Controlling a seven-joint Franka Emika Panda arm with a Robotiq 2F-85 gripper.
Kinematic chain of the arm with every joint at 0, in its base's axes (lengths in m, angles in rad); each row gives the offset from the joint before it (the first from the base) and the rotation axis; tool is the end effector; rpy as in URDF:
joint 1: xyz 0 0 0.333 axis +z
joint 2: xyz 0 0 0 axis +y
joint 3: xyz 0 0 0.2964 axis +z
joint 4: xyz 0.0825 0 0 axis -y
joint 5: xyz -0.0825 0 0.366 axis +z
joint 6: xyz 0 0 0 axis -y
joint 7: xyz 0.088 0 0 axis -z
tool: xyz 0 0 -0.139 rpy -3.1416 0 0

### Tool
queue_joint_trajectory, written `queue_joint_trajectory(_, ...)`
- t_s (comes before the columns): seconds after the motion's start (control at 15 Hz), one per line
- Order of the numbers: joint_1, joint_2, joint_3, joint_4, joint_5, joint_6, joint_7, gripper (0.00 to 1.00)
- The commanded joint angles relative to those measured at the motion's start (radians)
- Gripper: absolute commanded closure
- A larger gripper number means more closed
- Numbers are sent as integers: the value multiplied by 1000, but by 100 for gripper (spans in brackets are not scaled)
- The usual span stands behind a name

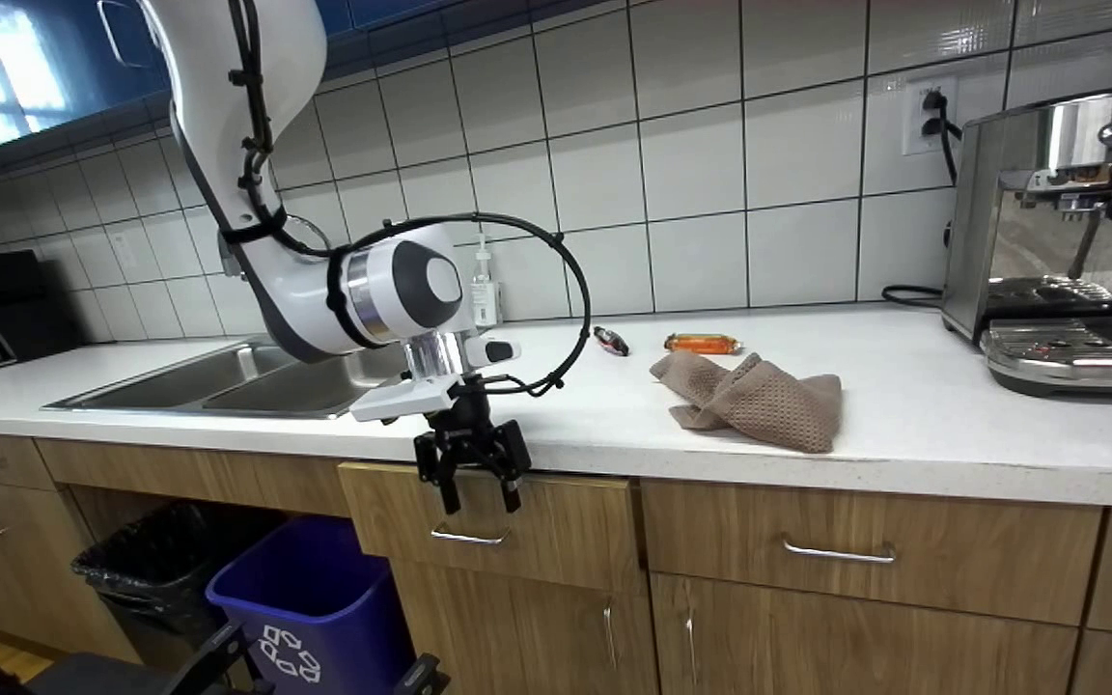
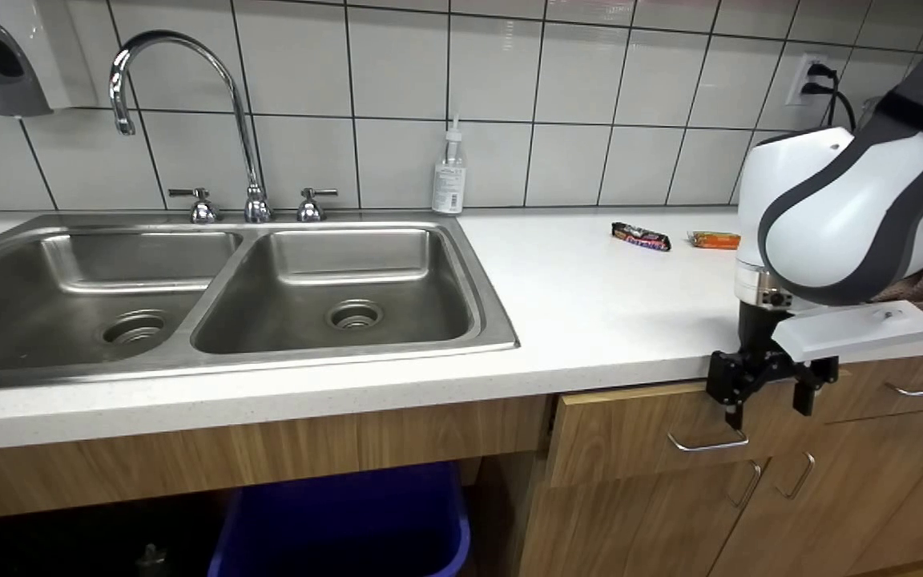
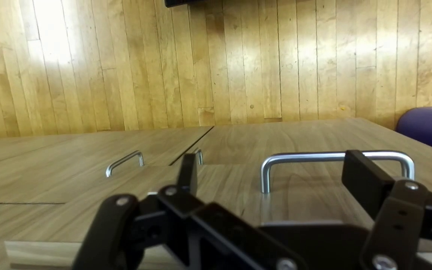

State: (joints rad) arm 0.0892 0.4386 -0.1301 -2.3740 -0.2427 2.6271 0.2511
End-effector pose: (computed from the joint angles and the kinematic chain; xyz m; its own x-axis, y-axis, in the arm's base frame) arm 0.4578 -0.0243 0.0954 0.9839 -0.0758 -0.1618 -0.0465 -0.9830 0.1775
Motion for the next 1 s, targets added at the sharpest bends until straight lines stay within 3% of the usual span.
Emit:
queue_joint_trajectory(0.0,14,-108,-14,-87,-5,-12,11,0)
queue_joint_trajectory(0.93,-15,-413,2,-295,-83,10,77,0)
